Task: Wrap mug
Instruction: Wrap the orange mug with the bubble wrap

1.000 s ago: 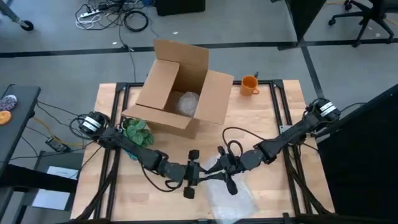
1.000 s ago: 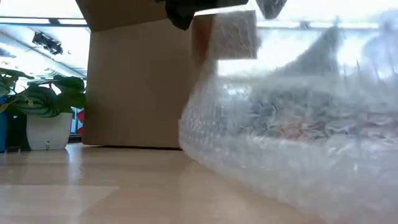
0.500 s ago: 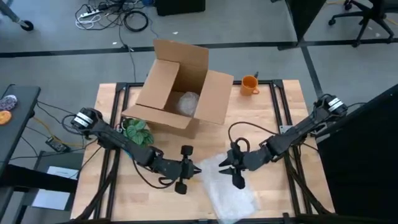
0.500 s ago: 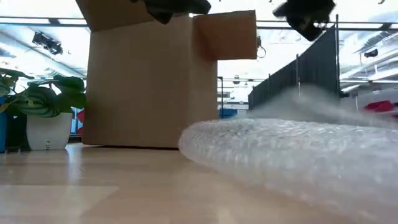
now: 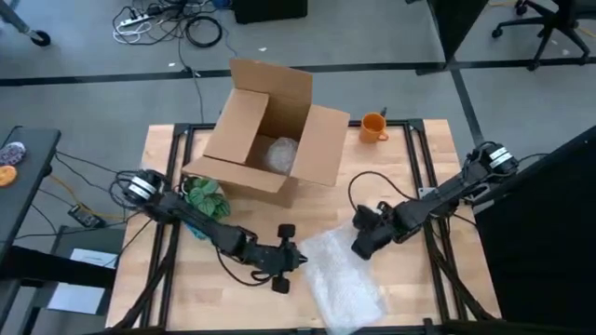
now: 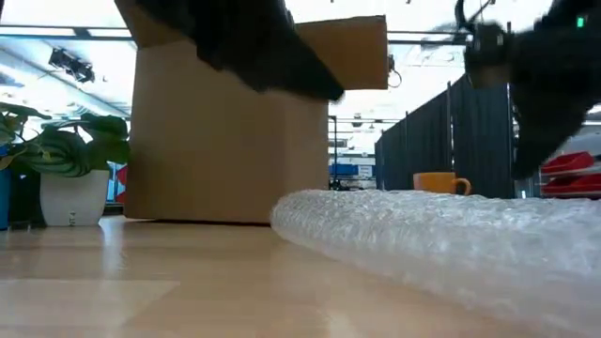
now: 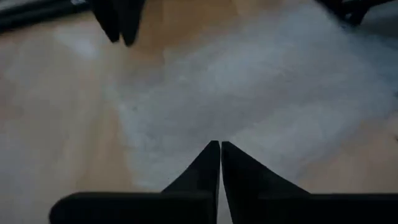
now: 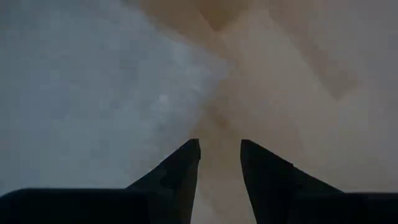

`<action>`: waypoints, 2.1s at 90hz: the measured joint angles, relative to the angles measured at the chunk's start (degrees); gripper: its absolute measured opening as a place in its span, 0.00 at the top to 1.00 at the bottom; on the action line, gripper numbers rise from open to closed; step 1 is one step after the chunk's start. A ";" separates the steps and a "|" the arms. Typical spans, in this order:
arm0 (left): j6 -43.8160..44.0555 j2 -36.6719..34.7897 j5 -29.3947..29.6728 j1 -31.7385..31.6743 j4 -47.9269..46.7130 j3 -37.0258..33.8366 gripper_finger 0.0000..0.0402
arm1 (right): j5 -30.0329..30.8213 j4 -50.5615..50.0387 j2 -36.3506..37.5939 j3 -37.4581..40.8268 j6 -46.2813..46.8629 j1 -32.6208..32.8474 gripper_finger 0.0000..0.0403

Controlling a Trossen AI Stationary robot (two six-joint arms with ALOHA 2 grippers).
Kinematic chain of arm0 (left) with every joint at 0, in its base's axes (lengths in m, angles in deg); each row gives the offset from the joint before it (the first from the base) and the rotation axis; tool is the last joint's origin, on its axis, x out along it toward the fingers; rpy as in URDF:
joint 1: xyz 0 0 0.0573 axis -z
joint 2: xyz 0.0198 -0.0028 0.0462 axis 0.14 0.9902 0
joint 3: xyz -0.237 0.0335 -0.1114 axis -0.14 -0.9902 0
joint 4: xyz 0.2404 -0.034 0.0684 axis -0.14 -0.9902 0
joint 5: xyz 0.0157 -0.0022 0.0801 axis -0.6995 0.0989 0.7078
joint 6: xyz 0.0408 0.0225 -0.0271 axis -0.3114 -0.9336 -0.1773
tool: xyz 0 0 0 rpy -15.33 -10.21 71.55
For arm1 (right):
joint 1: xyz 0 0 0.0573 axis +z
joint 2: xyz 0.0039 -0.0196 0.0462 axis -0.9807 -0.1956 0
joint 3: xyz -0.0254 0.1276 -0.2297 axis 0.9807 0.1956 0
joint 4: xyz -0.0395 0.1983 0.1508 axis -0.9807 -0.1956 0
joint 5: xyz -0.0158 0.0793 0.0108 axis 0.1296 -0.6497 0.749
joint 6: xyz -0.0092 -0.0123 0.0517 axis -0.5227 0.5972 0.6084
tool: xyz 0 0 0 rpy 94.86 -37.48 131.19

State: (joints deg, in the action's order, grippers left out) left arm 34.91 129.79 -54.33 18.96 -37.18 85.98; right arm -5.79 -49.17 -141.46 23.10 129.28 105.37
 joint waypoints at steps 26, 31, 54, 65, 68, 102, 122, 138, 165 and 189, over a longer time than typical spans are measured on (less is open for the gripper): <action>2.18 9.28 -5.80 -0.78 4.57 0.00 1.00 | -6.82 13.25 -0.02 4.63 -5.76 -6.26 0.75; 2.46 10.81 -5.80 -1.14 6.34 0.02 1.00 | -8.04 15.93 -0.02 4.63 -7.05 -7.11 0.75; 3.37 13.40 -5.91 -2.30 9.17 0.24 1.00 | -13.71 26.00 -0.02 4.63 -9.46 -9.62 0.75; 2.84 13.49 -5.82 -2.29 9.79 0.16 1.00 | -16.19 29.73 -0.02 4.61 -9.61 -10.18 0.75; 2.82 13.51 -5.85 -2.30 10.00 0.15 1.00 | -16.26 30.48 -0.02 4.61 -9.60 -10.30 0.75; 0.18 8.91 -4.95 -2.32 1.72 -0.17 1.00 | -12.14 35.05 -0.37 4.61 -10.60 -9.40 0.98; -0.33 0.15 9.84 -1.27 -13.49 -0.11 1.00 | -9.79 45.15 -0.37 3.51 -17.03 -5.55 1.00; -2.29 -3.80 17.36 -0.60 -13.13 -0.14 1.00 | -6.73 46.72 -0.37 -1.01 -22.67 -3.33 1.00; -14.42 -10.31 17.81 0.44 -7.69 -0.04 0.97 | -4.74 47.41 -1.88 -3.54 -28.02 -0.36 1.00; -14.01 -11.25 -0.79 -1.16 -8.09 -0.04 0.78 | -6.96 50.95 -11.14 -5.75 -30.33 1.11 1.00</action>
State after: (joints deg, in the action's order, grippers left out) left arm 20.91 118.54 -55.12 17.80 -45.27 85.94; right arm -12.75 1.78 -152.60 17.35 98.95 106.49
